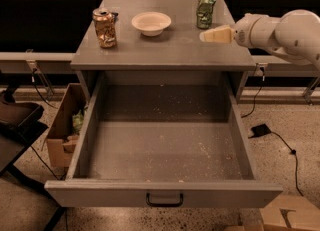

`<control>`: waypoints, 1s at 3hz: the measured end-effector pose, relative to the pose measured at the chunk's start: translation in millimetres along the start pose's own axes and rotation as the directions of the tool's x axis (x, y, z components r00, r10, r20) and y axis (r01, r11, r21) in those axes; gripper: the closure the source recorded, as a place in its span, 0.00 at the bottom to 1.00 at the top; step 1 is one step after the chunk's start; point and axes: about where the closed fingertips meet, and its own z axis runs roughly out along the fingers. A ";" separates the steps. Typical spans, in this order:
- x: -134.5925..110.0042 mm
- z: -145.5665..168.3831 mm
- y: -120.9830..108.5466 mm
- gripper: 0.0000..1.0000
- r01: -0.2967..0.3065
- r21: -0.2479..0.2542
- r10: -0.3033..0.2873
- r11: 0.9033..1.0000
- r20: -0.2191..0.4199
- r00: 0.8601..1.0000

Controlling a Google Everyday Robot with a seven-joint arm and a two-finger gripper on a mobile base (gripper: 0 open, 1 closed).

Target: Place green can into top drawer

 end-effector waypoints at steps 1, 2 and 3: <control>-7.6 39.1 -24.9 0.00 -0.030 0.031 0.028 0.999 0.065 0.997; -22.9 71.3 -40.0 0.00 -0.027 0.033 0.024 0.999 0.102 0.994; -44.6 67.8 -52.0 0.00 -0.020 0.053 0.013 0.998 0.141 0.990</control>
Offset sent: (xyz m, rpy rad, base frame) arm 0.1366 -0.0069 0.0332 0.0734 -0.1533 -0.0253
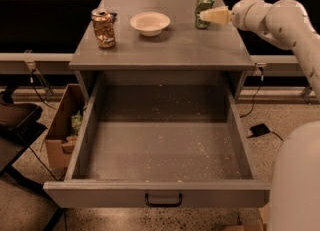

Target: Place green can into top drawer

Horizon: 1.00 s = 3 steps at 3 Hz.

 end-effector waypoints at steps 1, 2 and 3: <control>1.6 4.0 -0.4 0.00 -0.001 0.006 0.001 1.000 0.000 1.000; 5.7 13.8 -1.8 0.00 -0.003 0.023 0.003 1.000 0.000 1.000; 7.4 36.0 -4.0 0.00 -0.012 0.041 0.010 0.999 0.033 0.999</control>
Offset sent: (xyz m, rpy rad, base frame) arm 0.0235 -0.0025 -0.0103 0.0006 -0.0096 -0.0545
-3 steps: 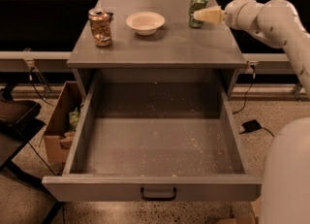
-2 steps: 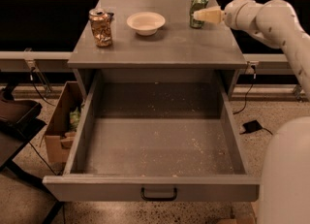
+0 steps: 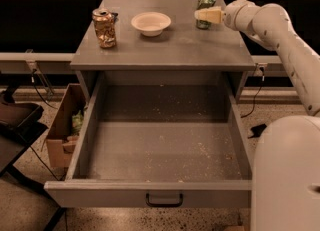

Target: Place green can into top drawer

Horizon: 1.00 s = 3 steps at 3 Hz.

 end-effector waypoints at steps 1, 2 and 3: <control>4.6 15.2 -6.4 0.00 -0.009 0.023 0.008 1.000 0.016 1.000; 15.3 31.9 -11.3 0.00 -0.025 0.042 0.024 0.999 0.014 1.000; 21.6 40.7 -11.9 0.00 -0.038 0.045 0.038 0.998 0.009 0.999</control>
Offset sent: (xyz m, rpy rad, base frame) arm 0.0512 -0.0132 -0.0185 0.0306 -0.0154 -0.0684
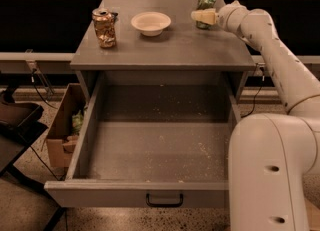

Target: Place green can into top drawer

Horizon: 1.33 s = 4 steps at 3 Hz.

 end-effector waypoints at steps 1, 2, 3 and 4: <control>0.8 18.0 13.7 0.00 -0.019 -0.035 0.019 0.999 0.015 1.000; -1.9 31.0 28.6 0.00 -0.033 -0.074 0.035 0.997 0.031 0.999; -2.6 42.5 43.1 0.18 -0.032 -0.103 0.037 0.994 0.041 0.998; 2.9 49.9 49.6 0.41 -0.039 -0.113 0.043 0.993 0.038 0.998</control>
Offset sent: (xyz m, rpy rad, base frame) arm 0.0490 0.0396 0.0055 0.0711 -0.0236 0.1098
